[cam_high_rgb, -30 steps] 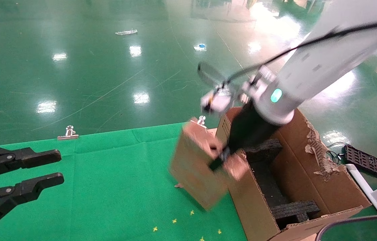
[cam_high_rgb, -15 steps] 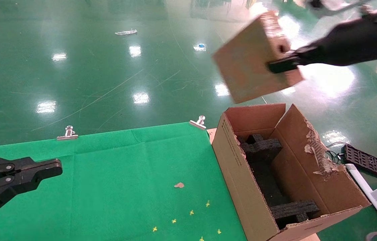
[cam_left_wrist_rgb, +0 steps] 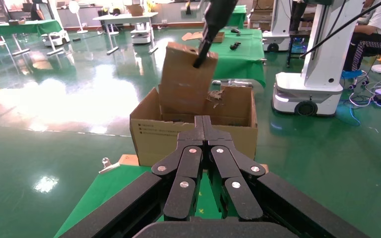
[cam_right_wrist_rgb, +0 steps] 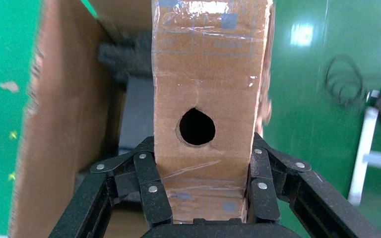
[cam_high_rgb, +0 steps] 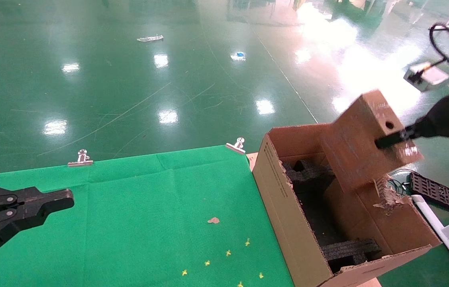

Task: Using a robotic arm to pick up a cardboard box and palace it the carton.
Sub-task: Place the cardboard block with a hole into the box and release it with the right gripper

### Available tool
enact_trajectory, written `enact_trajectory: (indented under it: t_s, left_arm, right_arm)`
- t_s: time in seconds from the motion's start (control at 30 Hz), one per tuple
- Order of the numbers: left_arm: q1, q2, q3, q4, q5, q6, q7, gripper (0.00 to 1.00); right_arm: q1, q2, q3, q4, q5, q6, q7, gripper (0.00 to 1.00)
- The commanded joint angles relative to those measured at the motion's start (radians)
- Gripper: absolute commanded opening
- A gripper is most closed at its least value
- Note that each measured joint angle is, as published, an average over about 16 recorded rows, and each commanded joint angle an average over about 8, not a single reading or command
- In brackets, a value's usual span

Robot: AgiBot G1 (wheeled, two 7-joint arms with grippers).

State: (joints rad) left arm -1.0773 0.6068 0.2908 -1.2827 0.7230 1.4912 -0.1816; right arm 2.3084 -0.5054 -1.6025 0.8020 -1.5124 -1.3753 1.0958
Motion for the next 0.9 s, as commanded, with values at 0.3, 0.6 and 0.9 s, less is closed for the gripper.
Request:
enact_trajectory:
  t_s: [0.3,0.6,0.9]
  left_arm:
    - [0.0,0.0,0.001,0.0,0.0,0.0,0.0,0.92]
    - [0.0,0.0,0.001,0.0,-0.001,-0.001,0.001,1.0]
    - [0.0,-0.001,0.002,0.0,-0.001,-0.001,0.001,1.0]
  right_arm:
    - [-0.117,-0.062,-0.038,-0.182,0.008,0.012,0.006,0.0]
    - [-0.206,-0.132,-0.057,-0.336,0.014,0.03,0.009,0.0]
    - [-0.281,-0.187,-0.063,-0.445,0.022,0.066,-0.01,0.0]
